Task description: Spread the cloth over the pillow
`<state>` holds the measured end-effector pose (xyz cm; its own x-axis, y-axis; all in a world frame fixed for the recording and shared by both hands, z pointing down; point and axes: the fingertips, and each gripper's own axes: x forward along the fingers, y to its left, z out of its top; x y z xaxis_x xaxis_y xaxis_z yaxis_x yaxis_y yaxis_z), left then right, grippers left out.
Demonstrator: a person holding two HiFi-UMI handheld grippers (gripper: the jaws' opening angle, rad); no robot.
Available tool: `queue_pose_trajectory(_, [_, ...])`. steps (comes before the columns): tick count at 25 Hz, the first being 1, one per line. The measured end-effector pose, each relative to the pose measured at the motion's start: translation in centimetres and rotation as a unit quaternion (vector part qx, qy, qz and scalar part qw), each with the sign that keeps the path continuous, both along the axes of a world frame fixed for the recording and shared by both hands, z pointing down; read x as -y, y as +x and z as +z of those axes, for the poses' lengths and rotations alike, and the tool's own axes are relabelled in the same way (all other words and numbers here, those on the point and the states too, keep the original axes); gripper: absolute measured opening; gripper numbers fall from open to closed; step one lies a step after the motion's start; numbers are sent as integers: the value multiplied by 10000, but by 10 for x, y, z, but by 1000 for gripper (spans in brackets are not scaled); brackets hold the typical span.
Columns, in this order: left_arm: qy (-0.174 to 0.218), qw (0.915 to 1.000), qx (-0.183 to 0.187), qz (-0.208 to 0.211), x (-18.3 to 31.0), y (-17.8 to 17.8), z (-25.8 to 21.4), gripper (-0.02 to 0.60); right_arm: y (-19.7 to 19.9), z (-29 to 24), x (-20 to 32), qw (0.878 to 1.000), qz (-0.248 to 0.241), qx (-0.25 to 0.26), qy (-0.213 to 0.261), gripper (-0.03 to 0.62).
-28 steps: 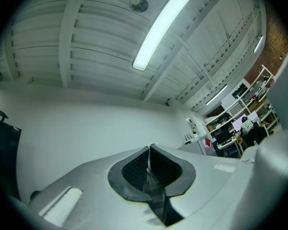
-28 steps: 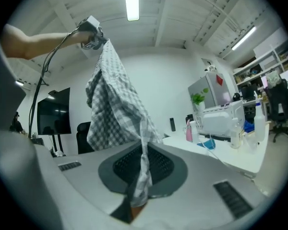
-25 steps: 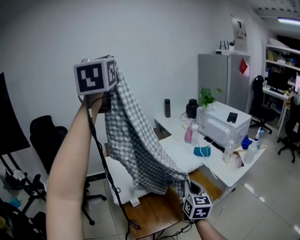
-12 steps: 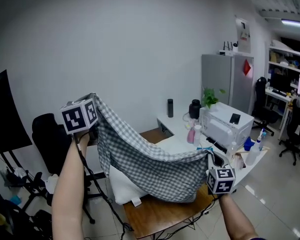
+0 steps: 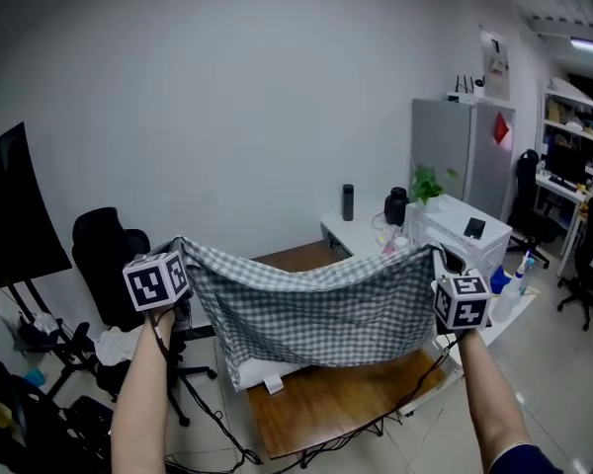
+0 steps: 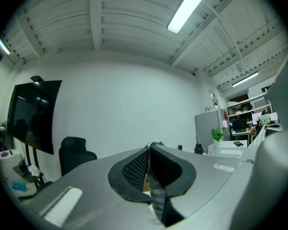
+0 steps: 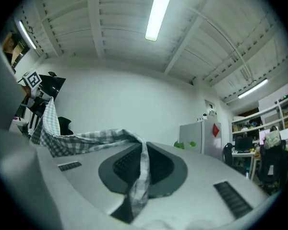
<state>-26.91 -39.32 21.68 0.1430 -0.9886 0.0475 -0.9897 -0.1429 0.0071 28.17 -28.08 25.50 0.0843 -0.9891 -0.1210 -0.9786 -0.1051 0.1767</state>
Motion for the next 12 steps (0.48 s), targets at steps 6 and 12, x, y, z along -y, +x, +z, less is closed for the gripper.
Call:
queue_pose_trajectory(6, [-343,9992,-143,-174,0,-25,43,12,17,-7,9,9998,-9,124,-129,29])
queue_pose_trajectory(12, [-306,9990,-231,-248,0,-36,41,12,20,-2,16,9996,19,53,-292,31])
